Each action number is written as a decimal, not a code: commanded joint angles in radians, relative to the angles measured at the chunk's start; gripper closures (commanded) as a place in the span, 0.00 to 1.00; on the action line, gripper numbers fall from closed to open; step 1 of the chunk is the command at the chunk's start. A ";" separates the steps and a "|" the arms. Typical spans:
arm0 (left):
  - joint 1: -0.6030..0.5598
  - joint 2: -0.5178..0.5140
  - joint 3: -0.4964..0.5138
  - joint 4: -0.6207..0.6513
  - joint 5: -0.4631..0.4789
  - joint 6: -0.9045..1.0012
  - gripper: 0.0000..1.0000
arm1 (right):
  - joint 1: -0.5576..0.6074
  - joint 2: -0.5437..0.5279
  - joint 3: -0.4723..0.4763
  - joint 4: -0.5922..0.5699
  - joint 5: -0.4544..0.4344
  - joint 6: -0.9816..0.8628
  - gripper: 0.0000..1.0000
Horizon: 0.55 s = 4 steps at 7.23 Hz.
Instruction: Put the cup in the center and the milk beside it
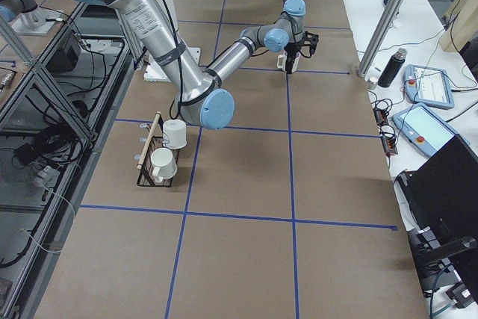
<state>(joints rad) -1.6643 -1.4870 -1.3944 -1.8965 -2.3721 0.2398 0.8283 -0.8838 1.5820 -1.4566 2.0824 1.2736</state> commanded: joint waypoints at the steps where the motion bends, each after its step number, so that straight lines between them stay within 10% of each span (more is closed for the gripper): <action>1: 0.001 0.004 0.083 -0.151 0.002 -0.057 0.73 | 0.000 -0.015 0.018 0.001 -0.002 0.003 0.00; 2: 0.002 -0.005 0.063 -0.147 -0.002 -0.120 1.00 | 0.000 -0.015 0.019 0.001 -0.002 0.003 0.00; 4: 0.050 -0.009 -0.097 -0.113 -0.036 -0.404 1.00 | 0.000 -0.018 0.036 -0.001 -0.002 0.006 0.00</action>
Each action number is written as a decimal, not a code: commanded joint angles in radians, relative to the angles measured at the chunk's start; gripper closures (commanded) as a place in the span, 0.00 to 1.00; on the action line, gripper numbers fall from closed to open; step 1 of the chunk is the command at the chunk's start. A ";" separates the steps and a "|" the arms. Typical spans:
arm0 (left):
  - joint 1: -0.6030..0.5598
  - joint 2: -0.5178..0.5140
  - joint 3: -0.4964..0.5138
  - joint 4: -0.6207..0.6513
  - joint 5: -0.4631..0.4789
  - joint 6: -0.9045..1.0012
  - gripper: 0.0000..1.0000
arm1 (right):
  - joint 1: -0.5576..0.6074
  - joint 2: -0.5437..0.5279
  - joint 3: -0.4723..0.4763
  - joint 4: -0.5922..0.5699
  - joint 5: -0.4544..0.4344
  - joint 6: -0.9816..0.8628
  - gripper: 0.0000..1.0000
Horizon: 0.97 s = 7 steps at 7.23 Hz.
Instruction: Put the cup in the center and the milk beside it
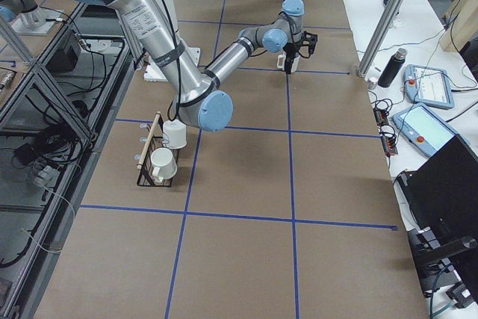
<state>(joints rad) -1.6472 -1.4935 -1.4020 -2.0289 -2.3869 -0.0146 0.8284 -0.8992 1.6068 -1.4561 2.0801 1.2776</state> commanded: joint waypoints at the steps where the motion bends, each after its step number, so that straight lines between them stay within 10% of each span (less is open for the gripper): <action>1: 0.068 -0.039 -0.176 0.095 -0.028 -0.203 1.00 | 0.005 -0.007 0.018 -0.001 0.000 0.000 0.00; 4: 0.306 -0.201 -0.356 0.240 0.003 -0.494 1.00 | 0.033 -0.151 0.160 0.000 0.003 -0.015 0.00; 7: 0.553 -0.513 -0.373 0.382 0.121 -0.857 1.00 | 0.132 -0.514 0.388 0.003 0.020 -0.284 0.00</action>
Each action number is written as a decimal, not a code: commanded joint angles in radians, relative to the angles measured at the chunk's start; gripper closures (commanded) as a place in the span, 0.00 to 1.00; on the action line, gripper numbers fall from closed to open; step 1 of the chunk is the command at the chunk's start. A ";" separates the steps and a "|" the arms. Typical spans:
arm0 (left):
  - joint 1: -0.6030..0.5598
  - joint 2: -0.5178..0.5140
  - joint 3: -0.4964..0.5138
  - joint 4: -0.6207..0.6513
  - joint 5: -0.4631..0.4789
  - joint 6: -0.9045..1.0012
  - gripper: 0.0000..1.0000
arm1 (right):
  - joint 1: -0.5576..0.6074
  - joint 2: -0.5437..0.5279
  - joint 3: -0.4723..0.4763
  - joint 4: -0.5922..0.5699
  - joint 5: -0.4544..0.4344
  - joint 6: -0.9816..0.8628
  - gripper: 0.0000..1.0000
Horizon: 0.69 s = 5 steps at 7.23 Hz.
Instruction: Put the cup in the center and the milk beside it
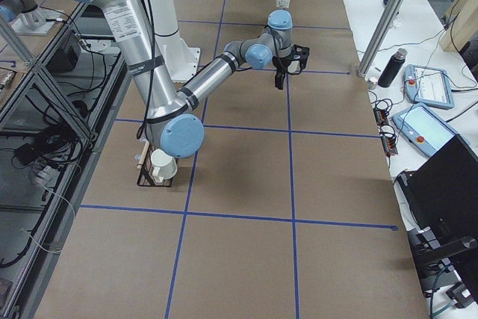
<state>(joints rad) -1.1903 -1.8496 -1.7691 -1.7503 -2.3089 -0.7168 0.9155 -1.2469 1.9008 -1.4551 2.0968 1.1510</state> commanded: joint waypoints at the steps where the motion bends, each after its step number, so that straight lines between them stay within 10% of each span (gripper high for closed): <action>1: 0.179 -0.289 -0.004 0.265 0.099 -0.199 1.00 | 0.101 -0.271 0.121 0.007 0.003 -0.304 0.00; 5: 0.391 -0.552 0.185 0.247 0.241 -0.442 1.00 | 0.250 -0.404 0.095 0.010 0.104 -0.591 0.00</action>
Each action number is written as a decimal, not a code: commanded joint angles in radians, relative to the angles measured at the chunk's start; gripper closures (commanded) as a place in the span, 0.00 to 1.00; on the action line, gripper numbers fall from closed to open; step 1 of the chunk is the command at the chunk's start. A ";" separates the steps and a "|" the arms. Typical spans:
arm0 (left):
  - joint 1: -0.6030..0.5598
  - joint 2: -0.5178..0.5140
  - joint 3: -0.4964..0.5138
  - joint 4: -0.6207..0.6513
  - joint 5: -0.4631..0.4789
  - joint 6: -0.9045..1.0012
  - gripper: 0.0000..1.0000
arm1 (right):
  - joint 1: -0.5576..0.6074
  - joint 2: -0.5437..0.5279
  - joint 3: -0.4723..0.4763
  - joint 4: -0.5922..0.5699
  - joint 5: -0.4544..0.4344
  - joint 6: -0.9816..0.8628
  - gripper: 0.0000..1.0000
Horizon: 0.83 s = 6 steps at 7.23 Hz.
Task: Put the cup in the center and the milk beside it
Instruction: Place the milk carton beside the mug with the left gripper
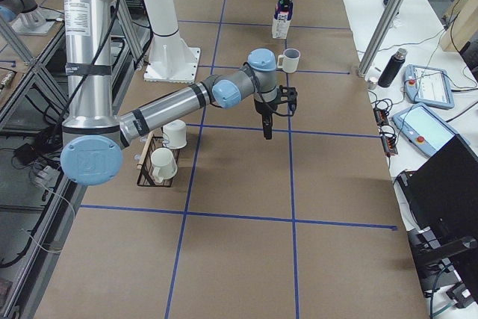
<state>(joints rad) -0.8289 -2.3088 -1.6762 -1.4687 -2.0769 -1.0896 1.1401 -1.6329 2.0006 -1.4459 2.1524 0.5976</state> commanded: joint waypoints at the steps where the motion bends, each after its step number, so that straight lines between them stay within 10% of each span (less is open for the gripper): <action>1: 0.030 -0.115 0.145 -0.077 0.009 -0.069 1.00 | 0.029 -0.019 -0.008 0.001 0.053 -0.039 0.00; 2: 0.030 -0.113 0.157 -0.102 0.011 -0.070 1.00 | 0.027 -0.005 -0.032 0.002 0.052 -0.036 0.00; 3: 0.031 -0.106 0.159 -0.105 0.012 -0.061 0.15 | 0.029 -0.002 -0.028 0.002 0.053 -0.035 0.00; 6: 0.007 -0.010 -0.025 -0.079 0.052 -0.056 0.02 | 0.027 -0.001 -0.036 0.002 0.058 -0.027 0.00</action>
<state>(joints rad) -0.8002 -2.3773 -1.6004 -1.5586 -2.0211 -1.1549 1.1679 -1.6345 1.9707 -1.4435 2.2078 0.5681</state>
